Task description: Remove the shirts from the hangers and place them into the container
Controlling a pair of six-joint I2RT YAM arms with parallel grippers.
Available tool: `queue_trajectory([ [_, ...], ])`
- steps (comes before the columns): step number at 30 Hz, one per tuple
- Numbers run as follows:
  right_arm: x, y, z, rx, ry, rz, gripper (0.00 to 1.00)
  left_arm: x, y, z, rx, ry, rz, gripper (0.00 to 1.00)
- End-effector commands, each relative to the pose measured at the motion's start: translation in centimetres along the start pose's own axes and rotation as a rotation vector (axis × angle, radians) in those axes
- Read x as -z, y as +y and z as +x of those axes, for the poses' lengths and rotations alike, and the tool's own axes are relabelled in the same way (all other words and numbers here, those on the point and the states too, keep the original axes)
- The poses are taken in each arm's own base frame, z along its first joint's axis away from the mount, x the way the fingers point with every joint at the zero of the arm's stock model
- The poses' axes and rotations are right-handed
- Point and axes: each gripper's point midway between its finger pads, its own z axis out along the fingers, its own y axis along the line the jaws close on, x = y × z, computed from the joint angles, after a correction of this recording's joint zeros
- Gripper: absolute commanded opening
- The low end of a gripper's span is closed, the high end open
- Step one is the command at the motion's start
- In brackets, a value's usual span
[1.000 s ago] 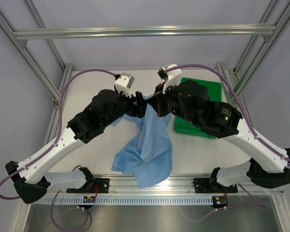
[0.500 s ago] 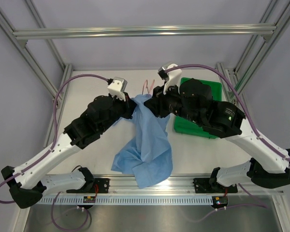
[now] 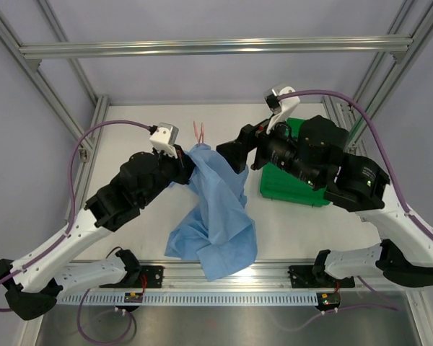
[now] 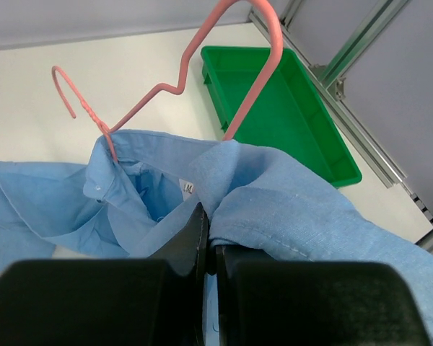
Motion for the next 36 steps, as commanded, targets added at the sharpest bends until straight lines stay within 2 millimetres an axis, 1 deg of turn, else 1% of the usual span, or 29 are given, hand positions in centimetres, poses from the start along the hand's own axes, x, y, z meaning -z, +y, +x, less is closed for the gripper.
queue_trajectory([
  [1,-2.8,-0.5,0.3,-0.026,0.01,0.022,0.81,0.3,-1.2,-1.3,0.043,-0.052,0.058,0.0],
  [2,-3.4,-1.4,0.1,-0.026,0.016,0.047,0.8,0.3,-1.2,-1.2,0.042,-0.048,0.058,0.0],
  [3,-4.5,-1.5,-0.2,-0.022,0.024,0.057,0.79,0.2,-1.2,-1.1,0.042,-0.046,0.059,0.0],
  [4,-4.9,-1.7,-0.3,-0.015,0.035,0.058,0.78,0.2,-1.3,-1.0,0.038,-0.043,0.064,0.0],
  [5,-5.0,-1.3,-0.8,-0.015,0.048,0.033,0.77,0.1,-1.2,-0.9,0.037,-0.041,0.062,0.0],
  [6,-6.6,-1.5,0.3,-0.002,0.092,0.046,0.77,0.1,-1.3,-0.9,0.036,-0.04,0.063,0.0],
  [7,-7.0,-1.7,1.2,0.018,0.132,0.059,0.77,0.1,-1.3,-0.8,0.036,-0.04,0.066,0.0],
  [8,-7.2,-1.8,0.5,0.026,0.123,0.071,0.77,0.0,-1.4,-0.9,0.037,-0.043,0.068,0.0],
  [9,-8.4,-2.2,1.4,0.037,0.149,0.096,0.76,0.0,-1.3,-0.8,0.038,-0.043,0.068,0.0],
  [10,-8.6,-2.8,2.0,0.051,0.173,0.123,0.75,-0.1,-1.5,-0.7,0.04,-0.041,0.077,0.0],
  [11,-9.2,-2.9,1.9,0.051,0.179,0.132,0.74,-0.1,-1.5,-0.6,0.039,-0.039,0.078,0.0],
  [13,-9.4,-3.4,2.4,0.045,0.2,0.162,0.72,-0.2,-1.6,-0.5,0.042,-0.038,0.081,0.0],
  [14,-9.4,-3.5,2.0,0.038,0.192,0.174,0.71,-0.1,-1.7,-0.6,0.045,-0.042,0.086,0.0],
  [15,-9.7,-3.6,2.3,0.032,0.201,0.187,0.7,-0.1,-1.6,-0.5,0.044,-0.042,0.086,0.0],
  [17,-9.6,-3.9,2.6,0.019,0.216,0.209,0.68,-0.1,-1.7,-0.7,0.043,-0.045,0.09,0.0],
  [18,-9.8,-4.1,2.8,0.018,0.225,0.218,0.68,0.0,-1.8,-0.9,0.041,-0.049,0.093,0.0],
  [19,-9.8,-4.4,3.0,0.01,0.23,0.239,0.66,0.0,-1.8,-0.9,0.041,-0.051,0.094,0.0],
  [21,-9.8,-4.7,2.9,0.005,0.228,0.256,0.65,0.0,-1.9,-0.8,0.042,-0.048,0.099,0.0],
  [23,-9.8,-5.2,2.9,-0.002,0.232,0.269,0.62,0.0,-2.0,-0.8,0.039,-0.047,0.102,0.0],
  [24,-10.0,-5.3,3.3,-0.007,0.243,0.273,0.61,0.0,-1.9,-0.7,0.04,-0.046,0.098,0.0],
  [28,-10.5,-5.4,3.9,-0.02,0.259,0.278,0.59,0.2,-1.8,-0.8,0.039,-0.052,0.099,0.0],
  [34,-11.5,-5.7,4.9,-0.03,0.283,0.285,0.58,0.5,-1.8,-1.2,0.037,-0.064,0.102,0.0],
  [36,-11.6,-5.8,5.0,-0.035,0.283,0.293,0.55,0.5,-1.8,-1.2,0.035,-0.063,0.101,0.0],
])
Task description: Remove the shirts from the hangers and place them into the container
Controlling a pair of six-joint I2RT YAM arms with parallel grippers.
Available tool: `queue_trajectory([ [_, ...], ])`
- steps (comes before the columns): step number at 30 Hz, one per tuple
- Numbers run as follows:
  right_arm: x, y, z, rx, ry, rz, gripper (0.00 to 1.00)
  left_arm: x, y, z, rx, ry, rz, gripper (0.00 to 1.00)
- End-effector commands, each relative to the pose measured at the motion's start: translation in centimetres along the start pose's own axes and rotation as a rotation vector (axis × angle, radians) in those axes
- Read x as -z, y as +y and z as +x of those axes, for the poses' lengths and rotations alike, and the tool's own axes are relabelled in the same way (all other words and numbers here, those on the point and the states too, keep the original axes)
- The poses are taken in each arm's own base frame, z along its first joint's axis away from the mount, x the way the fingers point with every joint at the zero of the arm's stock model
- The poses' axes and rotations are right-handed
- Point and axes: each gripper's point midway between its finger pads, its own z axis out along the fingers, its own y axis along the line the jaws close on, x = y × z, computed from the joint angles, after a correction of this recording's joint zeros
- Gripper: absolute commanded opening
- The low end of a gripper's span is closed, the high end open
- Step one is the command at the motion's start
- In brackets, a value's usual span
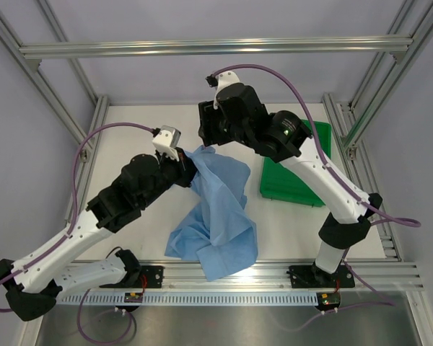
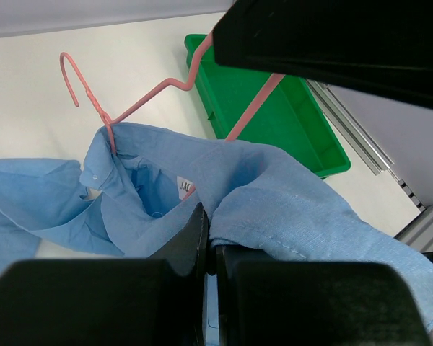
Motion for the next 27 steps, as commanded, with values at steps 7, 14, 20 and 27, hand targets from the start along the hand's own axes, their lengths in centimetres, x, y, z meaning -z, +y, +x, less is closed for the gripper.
queue_trajectory([
  [7,-0.6,-1.3,-0.6,-0.043,-0.003,0.035,0.5,1.0,-1.4,-2.6,0.026,-0.095,0.065,0.0],
  [14,-1.2,-1.6,-0.5,-0.062,0.011,0.053,0.12,0.9,-1.3,-2.1,0.027,-0.086,0.064,0.0],
  [20,-0.5,-2.6,-0.2,-0.079,0.002,0.098,0.0,0.8,-1.0,-1.7,0.029,-0.08,0.053,0.0],
  [27,3.2,-3.2,-0.9,-0.047,-0.069,0.132,0.0,-0.4,1.5,0.1,0.048,-0.046,-0.082,0.0],
])
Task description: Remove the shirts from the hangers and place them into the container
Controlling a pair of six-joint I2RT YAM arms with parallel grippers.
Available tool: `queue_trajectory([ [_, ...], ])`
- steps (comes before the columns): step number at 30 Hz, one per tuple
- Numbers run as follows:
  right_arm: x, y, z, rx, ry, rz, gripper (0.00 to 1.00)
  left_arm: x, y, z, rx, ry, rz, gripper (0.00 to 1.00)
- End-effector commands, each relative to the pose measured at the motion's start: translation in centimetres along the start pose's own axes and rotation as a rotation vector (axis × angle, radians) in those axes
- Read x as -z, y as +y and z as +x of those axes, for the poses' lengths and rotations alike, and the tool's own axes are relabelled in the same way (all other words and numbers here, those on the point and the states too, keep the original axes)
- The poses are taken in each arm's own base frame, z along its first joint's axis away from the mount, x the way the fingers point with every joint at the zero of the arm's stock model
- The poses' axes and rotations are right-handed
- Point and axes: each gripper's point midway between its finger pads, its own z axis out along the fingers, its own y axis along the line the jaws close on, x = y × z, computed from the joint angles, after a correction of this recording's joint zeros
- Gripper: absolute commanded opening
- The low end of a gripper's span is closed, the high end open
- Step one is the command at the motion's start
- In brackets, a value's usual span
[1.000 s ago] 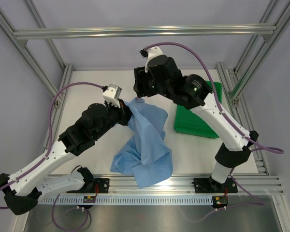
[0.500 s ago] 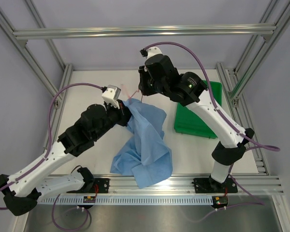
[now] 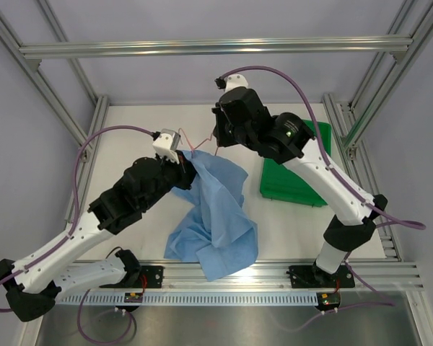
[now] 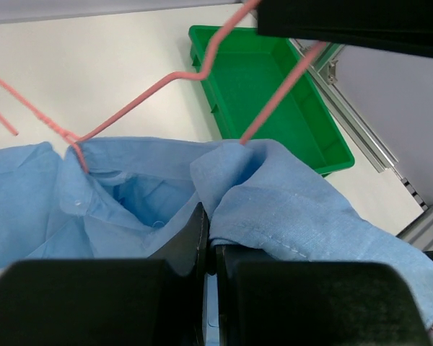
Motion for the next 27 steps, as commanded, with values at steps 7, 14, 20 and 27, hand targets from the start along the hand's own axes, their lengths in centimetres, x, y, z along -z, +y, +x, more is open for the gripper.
queue_trajectory([
  [7,11.8,-2.7,-4.3,-0.018,-0.199,-0.026,0.0,-3.2,2.5,1.8,0.048,-0.021,-0.151,0.05],
  [14,17.8,-4.7,-6.6,-0.018,-0.341,-0.072,0.0,-4.6,1.7,2.8,0.071,-0.008,-0.116,0.13],
  [20,21.9,-6.1,-8.1,-0.036,-0.416,-0.092,0.0,-4.1,3.5,3.1,0.078,0.009,-0.219,0.1],
  [27,25.7,-6.5,-11.0,-0.044,-0.539,-0.128,0.0,-3.5,5.6,5.1,0.151,0.039,-0.339,0.0],
])
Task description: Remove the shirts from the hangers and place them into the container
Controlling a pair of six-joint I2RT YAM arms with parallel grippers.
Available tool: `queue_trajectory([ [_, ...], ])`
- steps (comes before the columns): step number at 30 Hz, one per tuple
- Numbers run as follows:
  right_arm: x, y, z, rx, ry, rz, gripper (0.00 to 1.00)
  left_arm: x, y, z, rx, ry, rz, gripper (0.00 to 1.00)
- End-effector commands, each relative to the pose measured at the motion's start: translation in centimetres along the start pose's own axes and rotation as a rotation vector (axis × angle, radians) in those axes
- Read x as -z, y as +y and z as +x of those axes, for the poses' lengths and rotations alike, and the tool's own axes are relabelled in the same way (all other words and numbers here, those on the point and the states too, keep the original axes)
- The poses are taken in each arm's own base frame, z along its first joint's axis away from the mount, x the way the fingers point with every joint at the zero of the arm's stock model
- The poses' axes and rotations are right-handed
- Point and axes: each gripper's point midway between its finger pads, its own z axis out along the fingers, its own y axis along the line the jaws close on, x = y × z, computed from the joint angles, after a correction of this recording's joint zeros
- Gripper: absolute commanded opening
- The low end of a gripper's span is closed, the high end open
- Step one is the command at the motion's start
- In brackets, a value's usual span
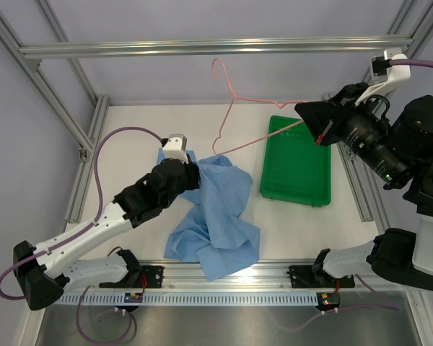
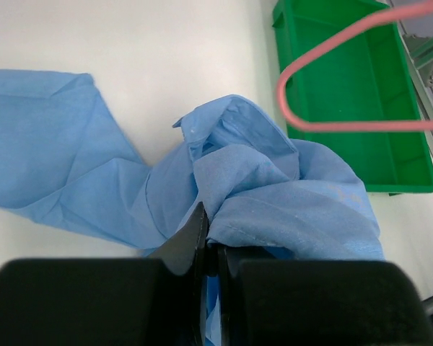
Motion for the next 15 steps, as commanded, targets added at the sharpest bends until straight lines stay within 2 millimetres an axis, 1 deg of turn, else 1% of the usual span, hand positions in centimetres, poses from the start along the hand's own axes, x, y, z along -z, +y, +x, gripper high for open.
queue_trajectory([
  [1,0.5,0.3,-2.2,0.033,-0.07,-0.026,0.0,0.0,1.1,-0.7,0.075,-0.046,-0.071,0.0],
  [3,0.1,0.7,-2.7,0.052,-0.093,-0.04,0.0,0.1,1.2,-0.2,0.086,-0.041,-0.064,0.0],
  [4,-0.1,1.2,-3.4,0.045,-0.12,-0.055,0.0,0.2,1.0,-0.3,0.097,-0.047,-0.046,0.0],
  [6,-1.5,1.7,-2.8,0.069,-0.119,-0.058,0.0,0.5,1.0,0.3,0.108,-0.046,-0.021,0.0],
  [7,-1.6,2.3,-3.8,0.067,-0.169,-0.079,0.0,0.7,0.9,0.5,0.119,-0.045,-0.005,0.0],
  [8,-2.7,2.6,-2.7,0.088,-0.153,-0.083,0.0,0.8,0.9,0.6,0.12,-0.044,0.002,0.0],
  [10,-3.3,3.1,-3.1,0.099,-0.185,-0.093,0.0,1.2,1.0,1.0,0.115,-0.036,0.013,0.0],
  [11,-3.5,3.4,-3.7,0.093,-0.211,-0.094,0.0,1.4,1.1,1.2,0.111,-0.029,0.012,0.0],
  [12,-4.5,3.7,-3.6,0.101,-0.211,-0.09,0.0,1.7,1.2,1.2,0.11,-0.029,0.013,0.0],
  [13,-4.9,4.1,-4.2,0.099,-0.239,-0.096,0.0,2.2,1.2,1.1,0.113,-0.03,0.021,0.0],
  [14,-5.4,4.5,-4.2,0.104,-0.245,-0.104,0.0,2.5,1.1,0.8,0.116,-0.036,0.029,0.0],
  [15,-6.7,5.2,-3.6,0.116,-0.238,-0.111,0.0,2.9,1.1,0.6,0.119,-0.041,0.037,0.0],
])
